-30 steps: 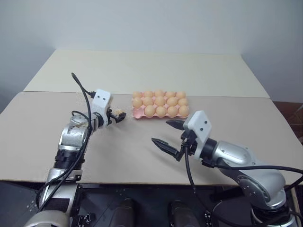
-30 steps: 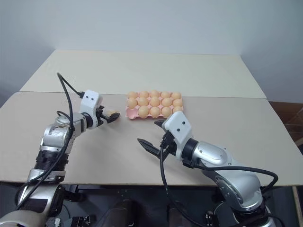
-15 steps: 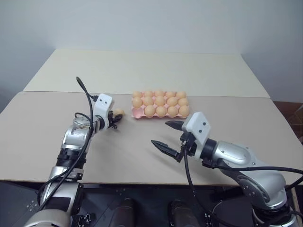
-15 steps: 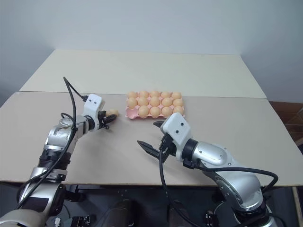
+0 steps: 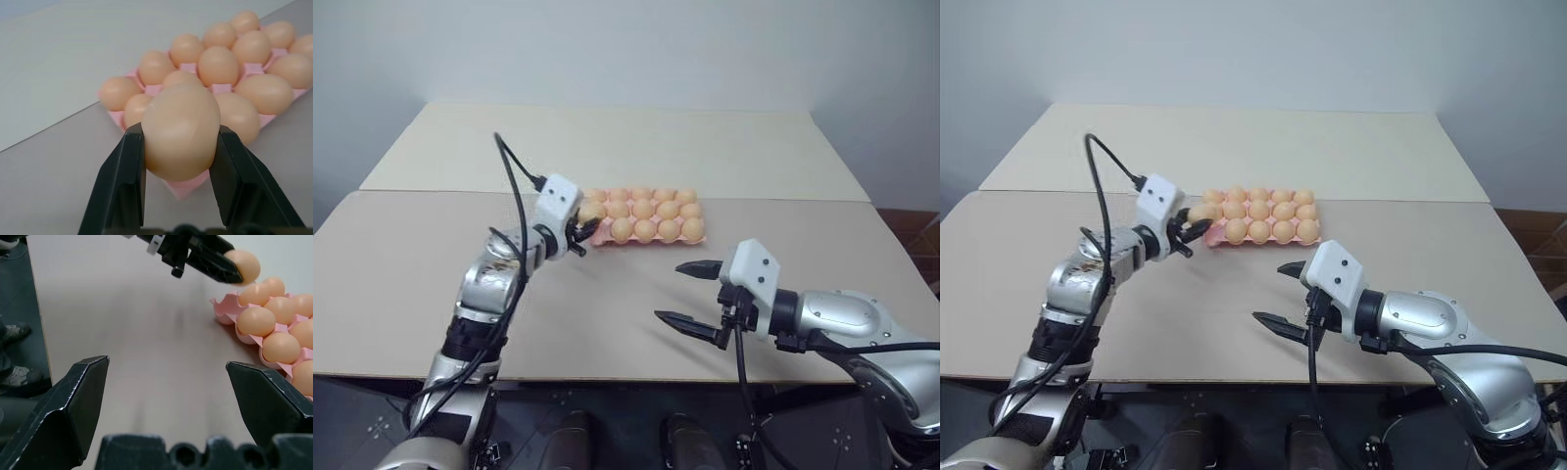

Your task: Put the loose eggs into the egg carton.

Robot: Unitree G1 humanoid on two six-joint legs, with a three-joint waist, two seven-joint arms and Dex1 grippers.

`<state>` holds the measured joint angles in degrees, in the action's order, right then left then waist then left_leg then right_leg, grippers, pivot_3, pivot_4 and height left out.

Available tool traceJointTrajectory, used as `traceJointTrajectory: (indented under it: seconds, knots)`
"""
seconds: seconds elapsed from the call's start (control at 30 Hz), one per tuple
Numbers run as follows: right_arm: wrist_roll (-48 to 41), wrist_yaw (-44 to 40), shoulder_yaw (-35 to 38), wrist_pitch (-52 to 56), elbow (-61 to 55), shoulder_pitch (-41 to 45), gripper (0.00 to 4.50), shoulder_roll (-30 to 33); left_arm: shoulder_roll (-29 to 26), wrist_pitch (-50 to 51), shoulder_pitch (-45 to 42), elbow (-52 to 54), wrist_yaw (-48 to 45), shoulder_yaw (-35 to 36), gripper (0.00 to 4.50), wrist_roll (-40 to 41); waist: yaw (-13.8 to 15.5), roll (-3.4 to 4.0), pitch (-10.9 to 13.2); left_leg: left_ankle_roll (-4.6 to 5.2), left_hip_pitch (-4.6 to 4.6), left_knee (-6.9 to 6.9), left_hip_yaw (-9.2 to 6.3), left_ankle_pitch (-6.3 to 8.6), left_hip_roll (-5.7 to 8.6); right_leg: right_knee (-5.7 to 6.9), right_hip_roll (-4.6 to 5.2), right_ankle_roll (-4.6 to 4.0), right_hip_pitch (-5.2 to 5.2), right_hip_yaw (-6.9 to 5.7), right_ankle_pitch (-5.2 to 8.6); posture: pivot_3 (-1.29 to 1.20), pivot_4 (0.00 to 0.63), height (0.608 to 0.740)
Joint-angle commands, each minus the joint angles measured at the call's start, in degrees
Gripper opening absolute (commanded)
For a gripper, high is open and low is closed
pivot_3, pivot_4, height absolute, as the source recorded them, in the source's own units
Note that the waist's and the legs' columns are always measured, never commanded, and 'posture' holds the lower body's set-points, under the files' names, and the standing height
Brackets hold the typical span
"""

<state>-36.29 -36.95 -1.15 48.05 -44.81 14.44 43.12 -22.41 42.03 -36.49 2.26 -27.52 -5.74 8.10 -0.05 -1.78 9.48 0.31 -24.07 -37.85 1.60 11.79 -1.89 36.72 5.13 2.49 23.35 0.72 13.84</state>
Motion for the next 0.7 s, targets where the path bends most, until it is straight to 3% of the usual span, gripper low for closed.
traceJointTrajectory:
  seconds: [0.03,0.67,0.7]
  knots:
    - [-0.37,-0.31,1.51,-1.69,-1.04,0.63,4.5,0.14,0.64,-1.97,-0.55,-0.47,0.58,-1.14,1.49,-1.34,0.02,-0.01,0.0,0.0,-0.02,0.0,0.0,0.0,0.0,-0.01,0.0,0.0,0.01,0.0,0.0,0.0,0.15,0.74]
    - [0.42,0.18,1.58,-2.25,-0.8,0.65,4.5,0.07,2.8,-9.73,-2.26,-10.96,2.87,-2.98,1.49,-6.62,0.24,-0.02,0.01,0.0,-0.04,-0.01,-0.01,0.0,0.02,-0.02,0.02,0.01,0.01,-0.02,0.0,0.0,0.15,0.74]
    - [0.4,0.2,1.6,-2.24,-0.79,0.69,4.5,0.09,3.06,-9.89,-2.38,-11.3,2.93,-2.79,1.82,-6.47,0.22,-0.02,0.01,0.0,-0.05,-0.01,-0.01,0.0,0.01,-0.02,0.02,0.01,0.02,-0.02,0.0,0.0,0.15,0.74]
